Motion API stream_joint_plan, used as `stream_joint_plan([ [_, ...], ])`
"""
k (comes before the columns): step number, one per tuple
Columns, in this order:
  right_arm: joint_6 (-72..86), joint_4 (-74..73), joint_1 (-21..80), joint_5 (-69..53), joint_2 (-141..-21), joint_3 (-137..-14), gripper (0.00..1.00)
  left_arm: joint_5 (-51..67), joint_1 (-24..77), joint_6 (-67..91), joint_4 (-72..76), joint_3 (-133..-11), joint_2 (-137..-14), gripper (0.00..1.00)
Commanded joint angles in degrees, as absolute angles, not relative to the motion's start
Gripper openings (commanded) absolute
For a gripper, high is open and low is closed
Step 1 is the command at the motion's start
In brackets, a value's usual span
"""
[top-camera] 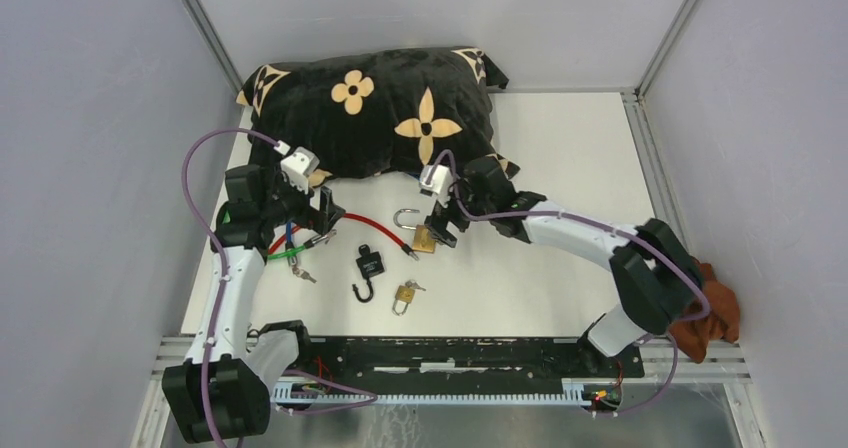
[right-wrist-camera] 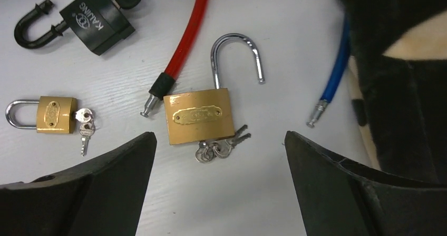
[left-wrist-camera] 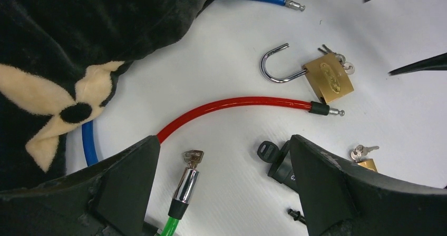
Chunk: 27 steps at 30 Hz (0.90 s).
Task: Lock with the key
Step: Pick up the lock from the center of the board.
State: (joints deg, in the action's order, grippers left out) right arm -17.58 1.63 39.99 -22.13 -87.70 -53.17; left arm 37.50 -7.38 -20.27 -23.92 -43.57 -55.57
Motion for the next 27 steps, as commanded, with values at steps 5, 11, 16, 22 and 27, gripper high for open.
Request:
stream_joint_plan([
  [5,-29.82,-14.21,45.08,-21.34,-103.12,-66.02,0.98,41.74,-7.34,-23.61,-26.23,-46.76,-56.28,0.96],
  [11,-31.68,-15.38,45.7,-18.46,-109.61,-69.46,0.98,42.18,-7.29,-24.93,-26.68,-46.54,-56.85,0.96],
  [16,-32.84,-16.86,45.71,-18.84,-113.11,-71.48,0.88,43.21,-7.24,-26.3,-27.55,-47.12,-57.79,0.95],
  [22,-33.52,-18.49,45.57,-20.61,-112.64,-68.6,0.39,44.38,-6.2,-30.89,-32.92,-50.45,-59.75,0.92],
  [27,-30.14,-16.79,45.23,-23.79,-108.91,-64.88,0.14,38.74,0.17,-42.51,-47.01,-55.14,-61.55,0.81],
])
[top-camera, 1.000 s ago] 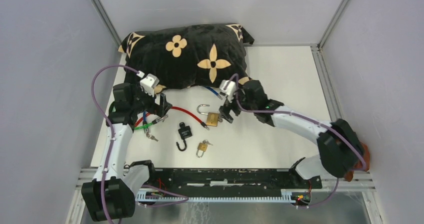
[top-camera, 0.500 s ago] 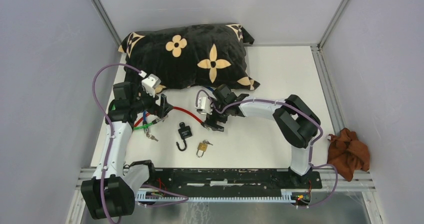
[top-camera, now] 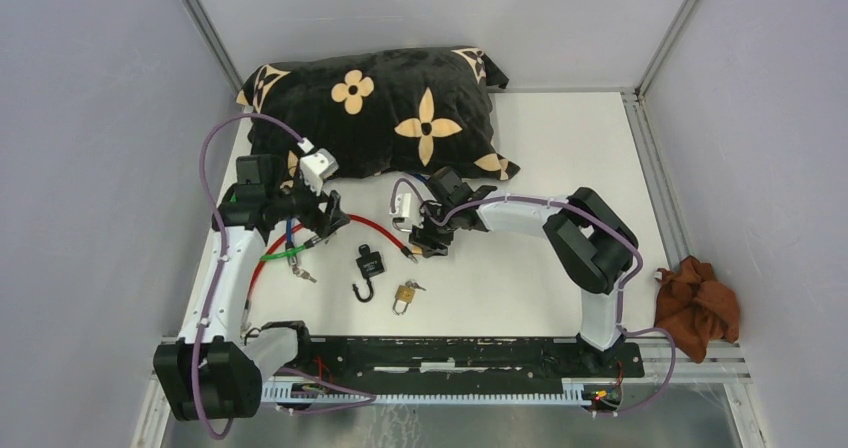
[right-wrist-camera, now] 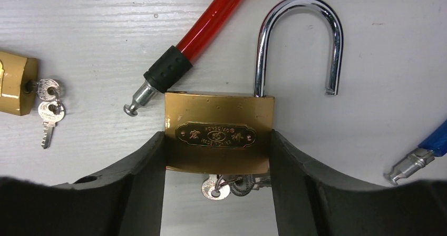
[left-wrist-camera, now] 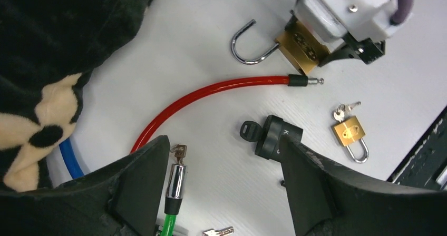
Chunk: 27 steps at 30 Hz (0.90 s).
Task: Lock with the key
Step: Pick up the lock from the center of the board.
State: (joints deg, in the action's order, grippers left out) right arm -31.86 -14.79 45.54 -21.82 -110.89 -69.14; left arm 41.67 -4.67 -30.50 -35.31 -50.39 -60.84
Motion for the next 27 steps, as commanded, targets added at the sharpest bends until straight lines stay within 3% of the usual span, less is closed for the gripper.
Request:
stream_joint_plan([
  [1,-29.18,-15.54,44.94,-24.88,-107.43,-63.48,0.08,36.78,2.7,-45.51,-50.18,-55.72,-61.34,0.79],
  [4,-25.99,-11.87,44.14,-27.23,-103.26,-59.74,0.0,28.9,12.11,-53.45,-58.04,-56.14,-60.57,0.79],
  [8,-22.36,-4.63,43.5,-30.74,-97.36,-52.65,0.0,25.14,23.9,-51.88,-52.58,-54.24,-63.19,0.83],
  [14,-17.63,4.21,41.48,-37.96,-92.06,-45.98,0.0,37.04,27.81,-51.06,-35.19,-55.03,-74.99,0.81],
  [27,-14.81,6.24,38.8,-44.72,-91.32,-41.58,0.0,30.67,38.8,-69.42,-15.24,-45.62,-86.23,0.89],
])
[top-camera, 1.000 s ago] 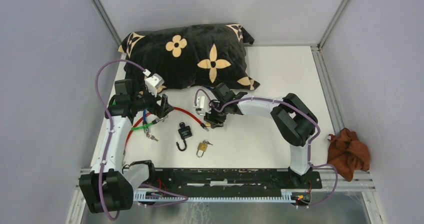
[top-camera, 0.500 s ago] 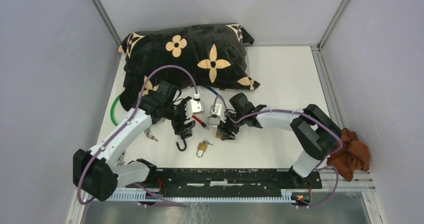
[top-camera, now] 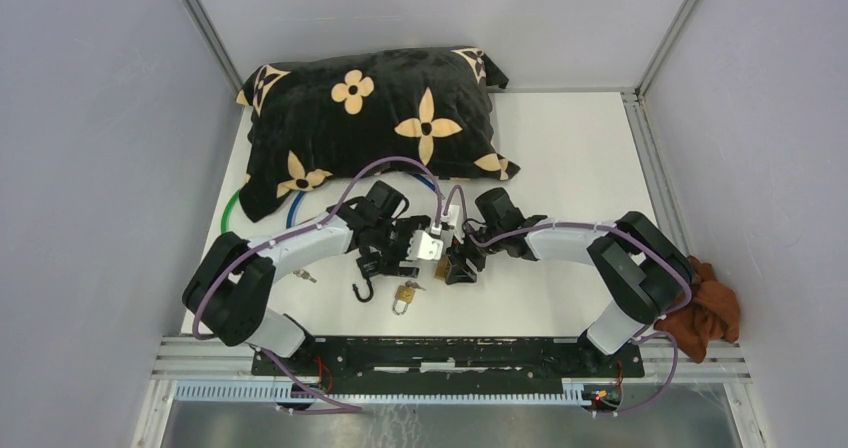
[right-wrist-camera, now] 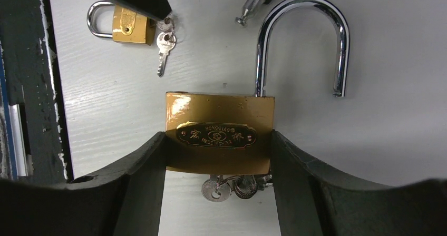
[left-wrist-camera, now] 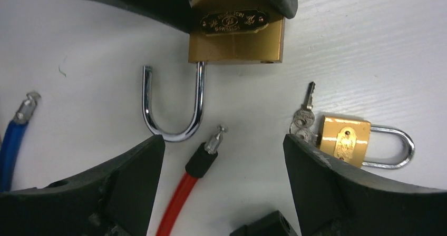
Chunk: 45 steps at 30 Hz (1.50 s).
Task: Lock with the key
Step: Pick up the lock from the center of the board, then lock the lock.
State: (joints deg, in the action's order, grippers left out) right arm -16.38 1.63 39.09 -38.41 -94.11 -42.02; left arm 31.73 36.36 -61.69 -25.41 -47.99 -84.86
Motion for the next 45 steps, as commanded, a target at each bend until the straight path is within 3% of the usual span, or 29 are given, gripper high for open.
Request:
stream_joint_plan([
  [1,-14.87,6.38,38.85,-45.35,-91.27,-41.29,0.0,30.22,39.27,-68.92,-11.33,-44.48,-87.06,0.89],
  [5,-14.86,6.48,38.83,-45.76,-90.76,-40.63,0.0,27.56,40.58,-69.53,-1.37,-41.19,-89.14,0.83],
  [9,-14.77,6.85,38.78,-45.98,-89.76,-40.43,0.0,26.38,41.44,-71.98,2.86,-39.83,-91.02,0.56],
  [15,-14.85,6.93,38.8,-45.6,-88.99,-39.82,0.0,24.7,42.58,-74.27,3.52,-37.92,-90.91,0.23],
  [17,-14.77,7.01,38.83,-45.38,-88.7,-39.64,0.0,24.13,43.21,-74.09,3.68,-37.37,-90.6,0.05],
  [18,-14.68,7.03,38.8,-45.08,-88.54,-39.64,0.0,24.04,43.49,-73.45,4.1,-37.19,-90.29,0.03],
  [21,-13.98,6.68,38.69,-42.38,-87.74,-39.57,0.01,23.87,43.96,-68.01,4.48,-37.85,-88.78,0.02],
  [22,-13.73,6.47,38.43,-41.97,-87.28,-39.47,0.14,23.64,43.93,-64.43,4.48,-38.46,-88.0,0.02],
  [25,-12.61,6.5,36.91,-40.46,-84.42,-38.15,0.83,22.77,43.96,-53.08,2.74,-40.94,-84.04,0.02],
  [26,-11.98,7.03,36.15,-39.99,-83.2,-37.17,0.97,22.72,43.94,-50.48,1.79,-41.23,-82.55,0.02],
  [32,-6.39,16.45,32.55,-40.79,-77.16,-30.47,0.98,27.28,43.88,-37.33,-2.59,-40.44,-76.2,0.02],
  [39,-5.08,27.15,32.43,-47.95,-82.34,-27.6,0.98,33.83,43.85,-25.28,-1.44,-38.09,-71.6,0.02],
  [45,-3.79,36.44,33.18,-49.13,-89.35,-27.73,0.87,35.69,43.36,-21.75,1.31,-36.08,-70.98,0.02],
])
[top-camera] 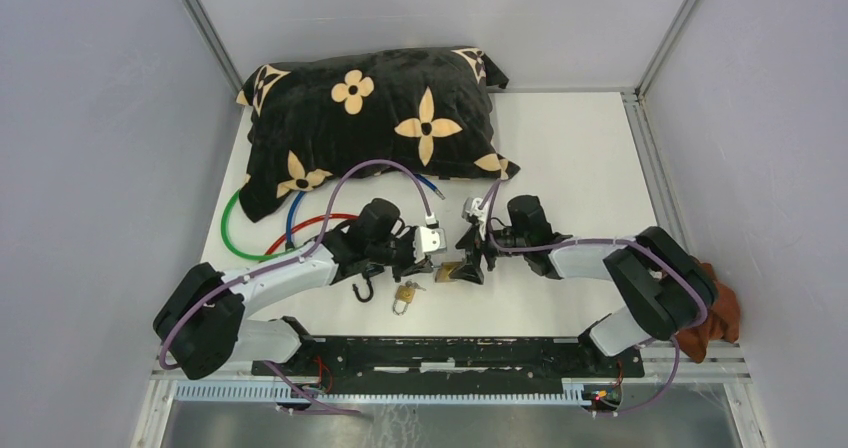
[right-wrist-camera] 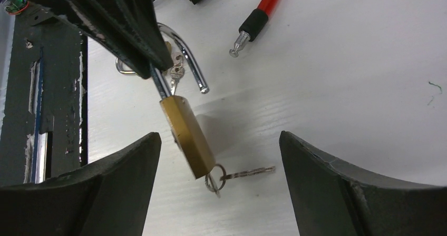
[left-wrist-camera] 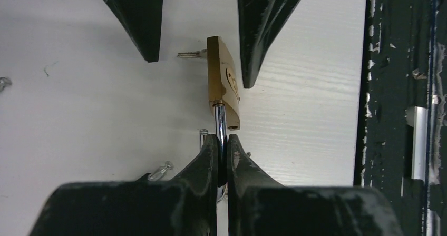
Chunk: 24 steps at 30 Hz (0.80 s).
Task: Lock with the key
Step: Lock the lock.
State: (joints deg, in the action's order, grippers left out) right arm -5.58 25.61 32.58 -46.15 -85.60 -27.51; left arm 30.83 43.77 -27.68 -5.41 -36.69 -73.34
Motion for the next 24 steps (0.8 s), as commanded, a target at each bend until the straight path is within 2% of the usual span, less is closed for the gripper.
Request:
stream_joint_plan([
  [1,-3.26,38.05,33.49,-49.91,-90.88,-27.77,0.83,35.55,43.34,-21.18,1.81,-35.78,-71.02,0.02],
  [3,-2.16,40.11,34.2,-50.75,-93.38,-27.83,0.75,36.01,43.33,-20.59,2.08,-35.45,-71.02,0.02],
  [6,-3.71,39.44,36.38,-51.34,-96.14,-28.21,0.71,35.61,43.24,-20.38,2.79,-34.62,-70.82,0.02],
  [7,-3.86,39.39,36.86,-51.63,-96.76,-28.21,0.64,35.44,43.24,-20.16,3.0,-34.43,-70.88,0.02],
  [8,-3.6,39.72,37.1,-51.97,-97.33,-28.17,0.55,35.61,43.2,-20.09,3.13,-34.26,-70.82,0.02],
  [10,-2.44,41.26,37.12,-52.38,-97.45,-27.55,0.27,35.85,43.21,-19.59,3.33,-34.01,-70.78,0.02],
  [11,-2.33,41.76,37.14,-52.3,-96.82,-26.96,0.1,35.85,43.26,-18.99,3.36,-33.99,-70.74,0.02],
  [12,-2.33,42.01,37.15,-51.9,-95.91,-26.51,0.0,35.58,43.21,-17.93,3.42,-34.01,-70.64,0.02],
  [15,-4.25,39.59,37.14,-50.44,-91.17,-25.75,0.0,33.12,42.65,-13.16,2.93,-33.6,-69.81,0.02],
  [20,-8.52,31.55,37.11,-50.62,-81.17,-26.76,0.0,36.31,38.27,-8.98,0.42,-33.97,-65.35,0.44],
  [22,-11.41,26.1,37.11,-50.69,-77.63,-28.15,0.0,40.98,35.42,-8.34,-3.27,-34.9,-63.63,0.55],
  [24,-14.37,20.35,37.11,-50.71,-74.77,-30.29,0.0,43.43,32.65,-8.61,-6.15,-35.88,-61.18,0.61],
])
